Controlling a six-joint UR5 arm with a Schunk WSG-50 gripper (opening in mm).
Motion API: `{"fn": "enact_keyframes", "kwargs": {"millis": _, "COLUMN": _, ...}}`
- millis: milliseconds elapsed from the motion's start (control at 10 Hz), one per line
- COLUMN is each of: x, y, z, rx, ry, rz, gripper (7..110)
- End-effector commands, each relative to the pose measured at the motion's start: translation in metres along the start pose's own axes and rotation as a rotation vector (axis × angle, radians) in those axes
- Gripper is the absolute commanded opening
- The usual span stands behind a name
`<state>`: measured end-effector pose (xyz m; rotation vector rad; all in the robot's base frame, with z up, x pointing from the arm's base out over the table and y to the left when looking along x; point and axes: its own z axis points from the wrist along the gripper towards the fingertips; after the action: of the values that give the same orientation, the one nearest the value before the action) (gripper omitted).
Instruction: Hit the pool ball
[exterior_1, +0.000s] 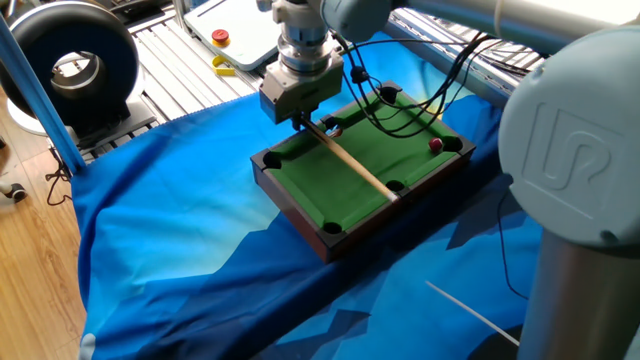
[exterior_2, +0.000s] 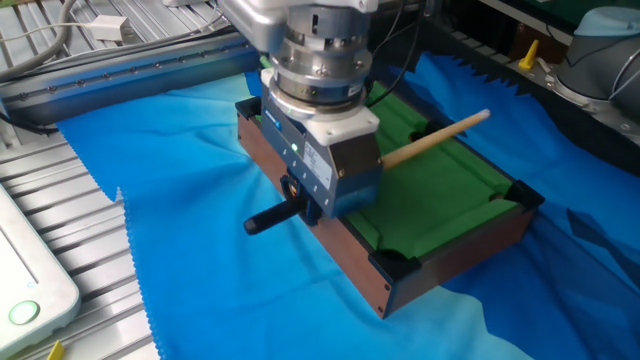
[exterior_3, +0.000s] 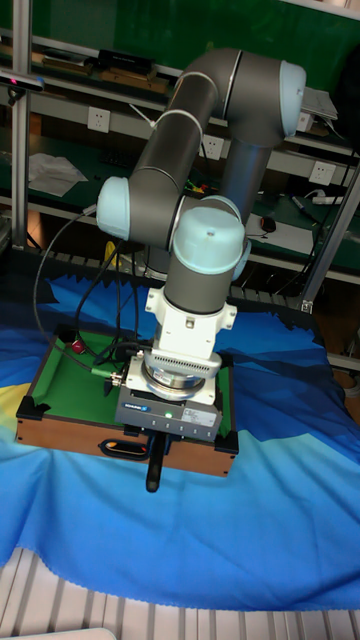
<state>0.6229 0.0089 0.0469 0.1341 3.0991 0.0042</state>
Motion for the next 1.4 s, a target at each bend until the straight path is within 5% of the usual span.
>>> {"fn": "enact_keyframes", "kwargs": {"millis": 0, "x": 0.007, "y": 0.006, "z": -0.006, "rx": -0.015, "ry": -0.009, "rz": 0.017, "gripper": 7}}
{"fn": "enact_keyframes", "kwargs": {"millis": 500, "x": 0.015, "y": 0.005, "z": -0.009, "rx": -0.011, "ry": -0.018, "rz": 0.012, "gripper": 7}}
{"fn": "enact_keyframes", "kwargs": {"millis": 1300, "x": -0.002, "y": -0.005, "z": -0.002, "rx": 0.012, "ry": -0.062, "rz": -0.08, "gripper": 7}}
